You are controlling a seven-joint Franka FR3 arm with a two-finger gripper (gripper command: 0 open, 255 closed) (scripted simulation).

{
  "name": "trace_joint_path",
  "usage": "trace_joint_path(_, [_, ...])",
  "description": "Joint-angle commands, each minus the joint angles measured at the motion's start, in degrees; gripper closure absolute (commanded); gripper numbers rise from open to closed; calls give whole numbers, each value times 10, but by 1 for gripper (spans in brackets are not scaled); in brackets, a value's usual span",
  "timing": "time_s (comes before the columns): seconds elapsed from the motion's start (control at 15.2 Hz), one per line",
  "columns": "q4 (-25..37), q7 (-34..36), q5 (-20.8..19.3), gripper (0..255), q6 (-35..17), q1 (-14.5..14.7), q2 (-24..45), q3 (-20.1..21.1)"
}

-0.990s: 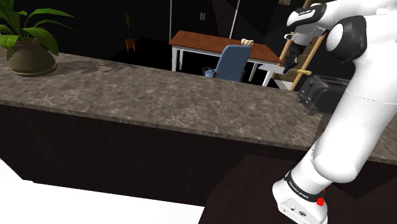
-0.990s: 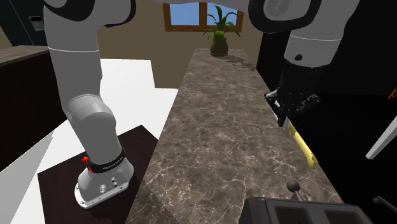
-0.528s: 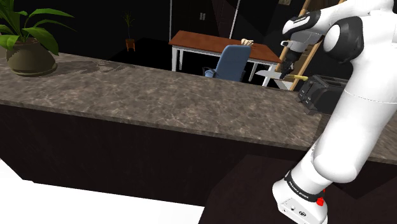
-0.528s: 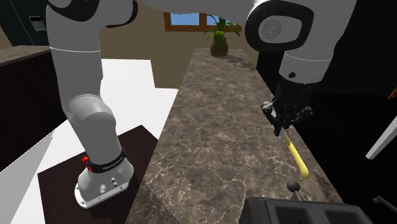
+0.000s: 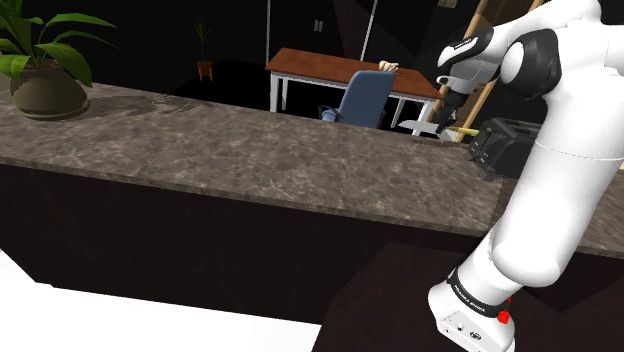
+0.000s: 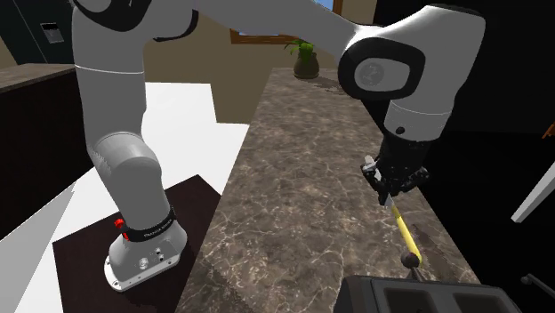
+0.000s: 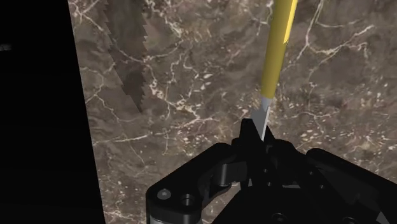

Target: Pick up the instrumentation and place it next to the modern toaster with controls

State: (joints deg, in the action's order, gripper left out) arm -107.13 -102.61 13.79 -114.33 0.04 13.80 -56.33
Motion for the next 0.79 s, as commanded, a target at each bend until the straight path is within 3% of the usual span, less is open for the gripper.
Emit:
trace_joint_path(0.0, [-9, -6, 8, 255, -13, -4, 8, 3])
trace_joint_path(0.73, [-51, -39, 57, 255, -81, -25, 53, 28])
